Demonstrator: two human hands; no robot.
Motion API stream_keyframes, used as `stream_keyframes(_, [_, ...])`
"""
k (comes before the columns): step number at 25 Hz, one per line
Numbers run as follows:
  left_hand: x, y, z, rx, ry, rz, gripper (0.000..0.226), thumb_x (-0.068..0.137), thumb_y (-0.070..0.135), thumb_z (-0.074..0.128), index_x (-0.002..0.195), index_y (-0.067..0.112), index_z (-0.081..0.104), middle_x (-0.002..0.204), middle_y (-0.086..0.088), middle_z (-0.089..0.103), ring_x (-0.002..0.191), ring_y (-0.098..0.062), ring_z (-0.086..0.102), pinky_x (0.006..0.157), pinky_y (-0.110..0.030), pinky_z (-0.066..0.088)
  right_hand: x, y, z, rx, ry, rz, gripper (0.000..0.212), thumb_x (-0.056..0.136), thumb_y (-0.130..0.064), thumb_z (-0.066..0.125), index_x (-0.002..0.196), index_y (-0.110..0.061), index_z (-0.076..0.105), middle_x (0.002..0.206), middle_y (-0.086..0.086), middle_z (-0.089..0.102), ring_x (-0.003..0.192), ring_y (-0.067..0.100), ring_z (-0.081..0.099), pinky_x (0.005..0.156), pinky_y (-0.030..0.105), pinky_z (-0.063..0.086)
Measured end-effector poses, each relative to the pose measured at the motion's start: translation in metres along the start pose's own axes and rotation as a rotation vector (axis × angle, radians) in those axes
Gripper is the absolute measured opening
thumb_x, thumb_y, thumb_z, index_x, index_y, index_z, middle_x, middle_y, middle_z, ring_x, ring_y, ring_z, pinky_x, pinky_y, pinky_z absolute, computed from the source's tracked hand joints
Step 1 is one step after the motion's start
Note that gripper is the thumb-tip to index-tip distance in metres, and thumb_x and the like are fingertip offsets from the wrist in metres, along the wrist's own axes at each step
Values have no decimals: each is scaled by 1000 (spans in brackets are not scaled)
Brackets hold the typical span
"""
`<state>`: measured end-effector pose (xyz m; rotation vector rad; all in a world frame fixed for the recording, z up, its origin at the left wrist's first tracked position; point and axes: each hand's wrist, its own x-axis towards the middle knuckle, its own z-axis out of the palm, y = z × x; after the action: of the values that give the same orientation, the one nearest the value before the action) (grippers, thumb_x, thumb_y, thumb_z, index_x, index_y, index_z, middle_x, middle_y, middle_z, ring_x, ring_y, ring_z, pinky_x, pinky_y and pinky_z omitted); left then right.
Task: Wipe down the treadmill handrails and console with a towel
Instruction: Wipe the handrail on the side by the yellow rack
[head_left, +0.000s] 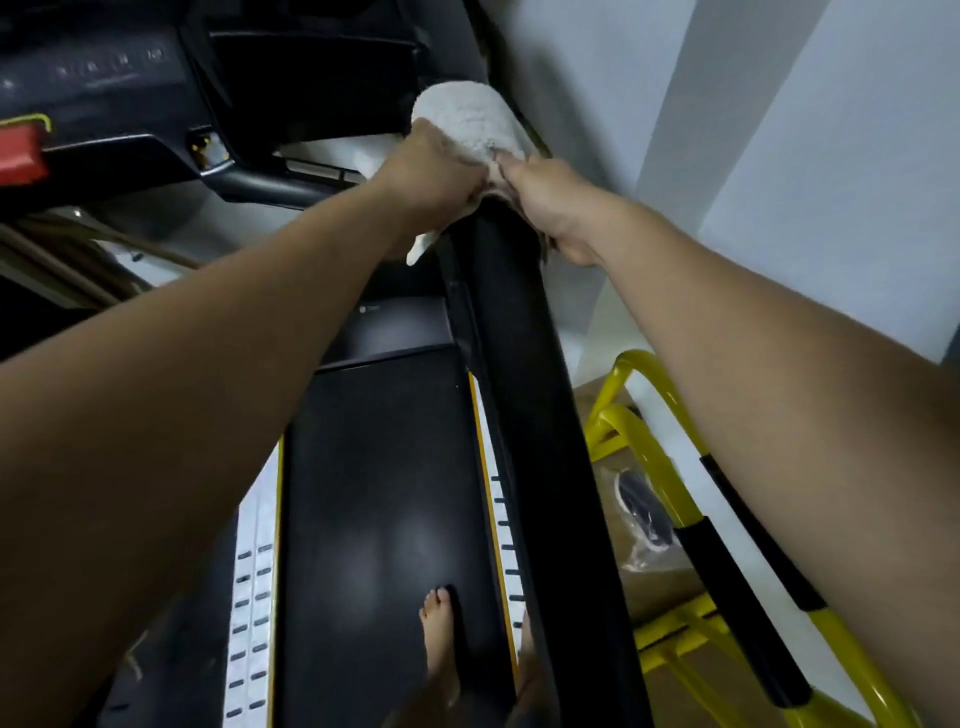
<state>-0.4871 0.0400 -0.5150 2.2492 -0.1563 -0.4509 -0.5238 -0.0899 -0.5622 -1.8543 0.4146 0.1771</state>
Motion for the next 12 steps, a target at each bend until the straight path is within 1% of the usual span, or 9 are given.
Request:
stream_keyframes(1, [-8,1,1,72,-12,-5,58,71,28,66,121,8,47,108,-8,62,99,-19,63,75,-31,54,-4,7,-2,-24,-38,-9,60,99,-50,36,147,-14,37,151,5,40,135,22,40,115,39,30])
stream_keyframes(2, [-14,2,3,178,-5,-6,51,78,26,65,123,8,48,108,-5,61,95,-15,60,74,-26,51,-7,14,-5,-52,-84,-16,57,101,-49,34,147,-15,37,150,5,40,133,20,40,114,37,29])
stream_keyframes(4, [-14,4,5,362,27,38,38,87,25,61,120,8,52,108,-3,62,96,-14,59,84,-26,51,-12,14,-8,-104,-136,-60,50,105,-42,27,145,-16,39,148,7,42,123,16,42,106,28,29])
stream_keyframes(5, [-12,9,4,389,27,45,30,89,25,60,114,9,56,107,-2,63,97,-15,60,89,-29,51,-8,11,-10,-111,-123,-89,49,105,-40,25,147,-15,36,149,8,41,124,16,41,102,26,28])
stream_keyframes(7, [1,20,-3,399,-32,8,14,91,24,61,101,14,59,96,1,60,92,-14,57,85,-30,51,8,1,-10,-93,-101,-107,53,106,-40,23,152,-15,26,156,8,31,138,21,33,107,27,25])
stream_keyframes(8, [4,24,-6,379,-69,-32,17,89,28,64,99,14,61,93,2,58,88,-12,56,78,-25,50,14,-1,-9,-95,-91,-114,55,105,-43,22,153,-16,22,158,7,27,142,23,28,111,29,23])
stream_keyframes(10, [14,24,-8,258,-58,-91,40,76,38,71,104,10,64,93,0,62,86,-11,60,76,-25,52,21,-3,-7,-70,-73,-100,57,104,-47,23,154,-19,21,158,8,28,142,24,29,115,33,24])
stream_keyframes(11, [16,21,-8,180,-35,-94,42,74,38,72,104,11,65,92,-1,65,85,-12,62,79,-28,55,24,-1,-7,-45,-70,-80,58,103,-48,23,154,-19,23,157,8,30,141,25,31,115,34,26])
stream_keyframes(12, [15,17,-6,101,-23,-79,35,77,34,72,102,12,63,90,-1,65,82,-12,63,79,-28,56,21,0,-7,-35,-75,-63,58,103,-48,24,153,-18,24,156,8,31,140,25,33,114,34,27])
